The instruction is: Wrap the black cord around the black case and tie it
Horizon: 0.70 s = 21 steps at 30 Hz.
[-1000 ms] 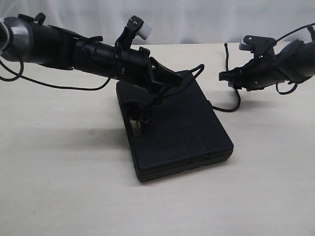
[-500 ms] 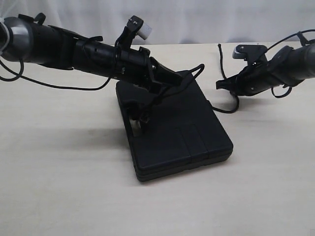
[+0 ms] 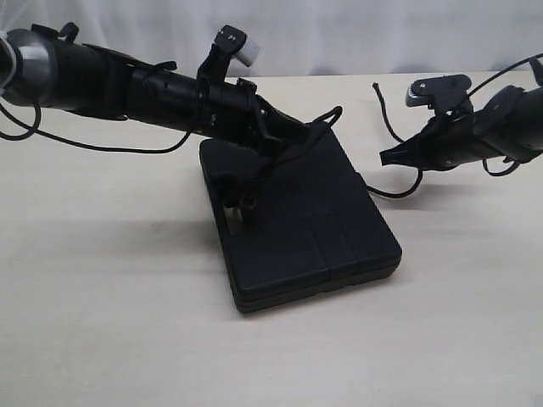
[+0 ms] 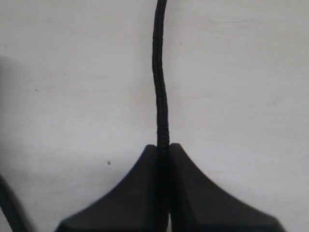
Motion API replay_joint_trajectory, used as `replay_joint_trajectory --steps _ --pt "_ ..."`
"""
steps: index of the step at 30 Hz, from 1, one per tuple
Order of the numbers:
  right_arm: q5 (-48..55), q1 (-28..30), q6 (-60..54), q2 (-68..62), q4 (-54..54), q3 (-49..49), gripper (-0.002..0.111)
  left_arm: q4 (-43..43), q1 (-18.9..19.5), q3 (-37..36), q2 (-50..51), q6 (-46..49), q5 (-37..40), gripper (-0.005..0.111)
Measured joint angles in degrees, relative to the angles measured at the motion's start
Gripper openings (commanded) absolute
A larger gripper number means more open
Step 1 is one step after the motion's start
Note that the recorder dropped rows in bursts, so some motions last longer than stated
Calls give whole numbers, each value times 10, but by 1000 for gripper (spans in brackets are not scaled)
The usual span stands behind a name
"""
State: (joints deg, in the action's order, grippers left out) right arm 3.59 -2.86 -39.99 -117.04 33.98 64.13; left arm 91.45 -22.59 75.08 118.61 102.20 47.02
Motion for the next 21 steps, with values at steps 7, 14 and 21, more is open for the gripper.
replay_joint_trajectory --steps 7,14,21 --pt "-30 -47 -31 5 0 -7 4 48 0 0 0 31 -62 0" --pt "-125 -88 -46 59 0 -66 4 74 0 0 0 63 -108 0" --pt "-128 -93 -78 109 -1 -118 4 77 0 0 0 71 -153 0"
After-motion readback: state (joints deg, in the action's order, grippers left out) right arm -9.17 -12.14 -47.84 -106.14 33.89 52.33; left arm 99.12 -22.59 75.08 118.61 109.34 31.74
